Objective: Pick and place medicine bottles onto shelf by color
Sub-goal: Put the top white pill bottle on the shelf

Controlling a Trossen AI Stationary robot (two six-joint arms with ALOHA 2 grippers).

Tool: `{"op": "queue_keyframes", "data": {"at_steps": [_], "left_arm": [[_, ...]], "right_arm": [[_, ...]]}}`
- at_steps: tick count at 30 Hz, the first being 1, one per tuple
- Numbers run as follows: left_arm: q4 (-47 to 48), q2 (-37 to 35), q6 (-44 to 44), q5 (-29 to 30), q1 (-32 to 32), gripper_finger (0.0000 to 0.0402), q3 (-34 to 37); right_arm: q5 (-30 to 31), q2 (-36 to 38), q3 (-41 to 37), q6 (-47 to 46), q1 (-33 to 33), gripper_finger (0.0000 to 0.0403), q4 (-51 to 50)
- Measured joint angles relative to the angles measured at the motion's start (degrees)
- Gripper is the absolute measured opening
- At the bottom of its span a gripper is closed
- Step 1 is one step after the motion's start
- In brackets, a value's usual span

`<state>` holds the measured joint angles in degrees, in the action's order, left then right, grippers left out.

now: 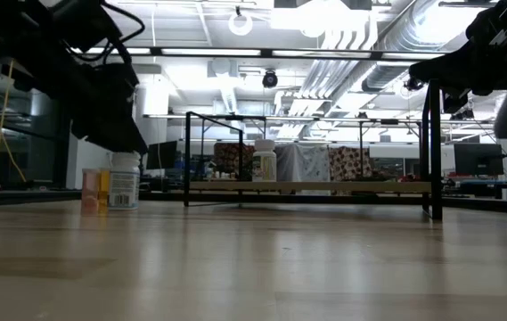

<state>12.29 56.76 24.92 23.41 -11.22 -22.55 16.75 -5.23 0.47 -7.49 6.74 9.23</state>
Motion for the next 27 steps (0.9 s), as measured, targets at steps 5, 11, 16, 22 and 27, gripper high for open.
{"op": "queue_keyframes", "data": {"at_steps": [5, 11, 16, 22, 27], "left_arm": [[-0.02, 1.41, 1.82, -0.71, -1.62, 0.0326, 0.00], [0.03, 2.62, 4.71, -3.25, -2.41, 0.0326, 0.00], [0.21, 2.74, 6.06, -5.07, -2.43, 0.0326, 0.00], [0.22, 2.72, 6.46, -7.05, -2.43, 0.0316, 0.00], [0.37, 2.55, 6.65, -8.14, -2.43, 0.0276, 0.00]], "right_arm": [[0.01, 0.00, -0.01, -0.01, -0.01, 0.0000, 0.00], [0.02, 0.00, -0.01, -0.01, -0.02, 0.0000, 0.00], [0.00, 0.00, -0.01, -0.02, -0.01, 0.0000, 0.00], [0.02, 0.02, -0.02, 0.00, -0.02, 0.0000, 0.00], [0.00, 0.00, -0.01, 0.00, -0.01, 0.0000, 0.00]]}}
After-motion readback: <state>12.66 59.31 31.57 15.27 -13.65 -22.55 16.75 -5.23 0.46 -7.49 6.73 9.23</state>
